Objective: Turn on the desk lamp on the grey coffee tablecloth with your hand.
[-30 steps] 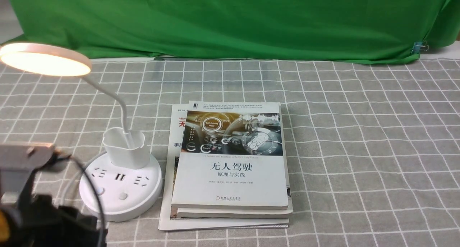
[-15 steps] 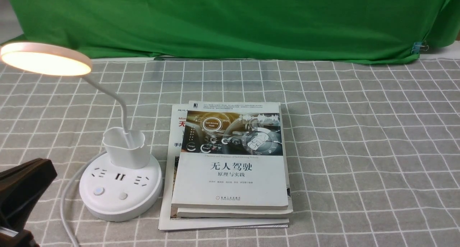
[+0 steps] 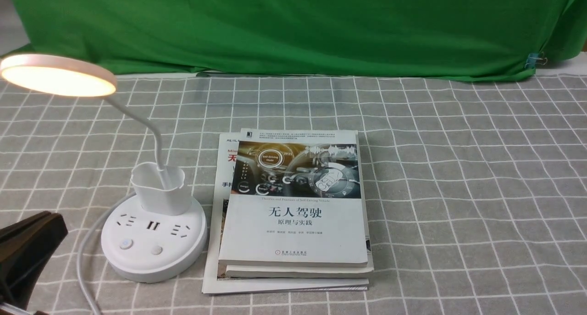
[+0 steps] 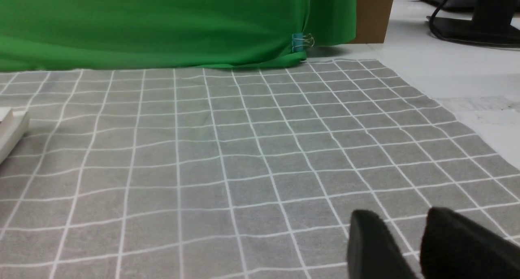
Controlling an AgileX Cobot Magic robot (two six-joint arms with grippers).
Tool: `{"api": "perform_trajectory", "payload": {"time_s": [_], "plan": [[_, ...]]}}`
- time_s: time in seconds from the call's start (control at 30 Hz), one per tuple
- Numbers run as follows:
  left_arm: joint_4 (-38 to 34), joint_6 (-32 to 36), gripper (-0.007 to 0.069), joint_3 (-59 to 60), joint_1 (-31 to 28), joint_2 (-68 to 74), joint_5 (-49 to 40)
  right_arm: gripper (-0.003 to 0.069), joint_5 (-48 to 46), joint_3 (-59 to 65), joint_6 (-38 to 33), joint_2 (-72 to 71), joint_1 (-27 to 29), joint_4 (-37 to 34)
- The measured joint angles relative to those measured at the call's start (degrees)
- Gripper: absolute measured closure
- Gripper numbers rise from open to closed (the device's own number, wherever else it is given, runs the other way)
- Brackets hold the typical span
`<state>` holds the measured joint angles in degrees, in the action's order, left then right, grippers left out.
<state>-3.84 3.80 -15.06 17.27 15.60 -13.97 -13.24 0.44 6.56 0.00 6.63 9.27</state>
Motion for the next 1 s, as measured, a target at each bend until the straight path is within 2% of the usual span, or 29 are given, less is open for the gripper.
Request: {"api": "perform_trajectory", "payload": {"time_s": [0.13,0.23,0.47,1.0], "plan": [[1.95,3.98,0.0606,7.59,-3.59,-7.29,2.58,0.0414,0.00,0.00,0.00,0.00,0.00,0.00],[6.86,5.27,0.0606,14.34,-5.76,-14.18,3.21,0.0414,0.00,0.00,0.00,0.00,0.00,0.00],[5.64,6.19,0.0606,15.46,-8.66,-15.64,0.03,0.0414,0.00,0.00,0.00,0.00,0.00,0.00],[5.18,6.60,0.0606,15.46,-8.71,-15.70,0.11,0.0414,0.00,0.00,0.00,0.00,0.00,0.00]]}}
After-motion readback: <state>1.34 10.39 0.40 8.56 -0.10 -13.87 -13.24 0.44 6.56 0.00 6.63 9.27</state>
